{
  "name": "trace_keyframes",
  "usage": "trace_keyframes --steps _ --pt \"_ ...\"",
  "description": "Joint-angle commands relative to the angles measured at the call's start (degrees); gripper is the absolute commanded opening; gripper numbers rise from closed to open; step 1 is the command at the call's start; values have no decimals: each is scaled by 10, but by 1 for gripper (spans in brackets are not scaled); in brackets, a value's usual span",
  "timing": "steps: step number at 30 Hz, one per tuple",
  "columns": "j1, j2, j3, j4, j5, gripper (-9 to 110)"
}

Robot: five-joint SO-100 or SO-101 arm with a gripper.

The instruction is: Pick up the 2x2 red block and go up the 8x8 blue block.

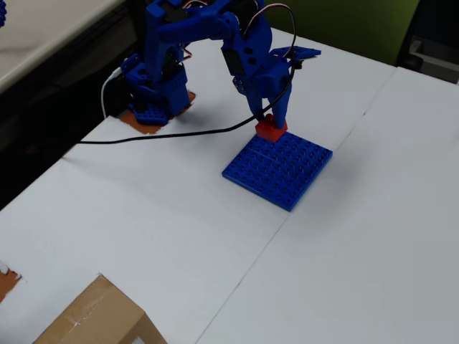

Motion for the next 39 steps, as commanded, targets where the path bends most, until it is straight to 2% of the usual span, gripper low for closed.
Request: trace_keyframes --steps 1,24,39 --pt "-10 5 -28 5 -91 1" --pt "2 16 -28 14 -188 0" --pt "-6 30 -28 29 -190 0"
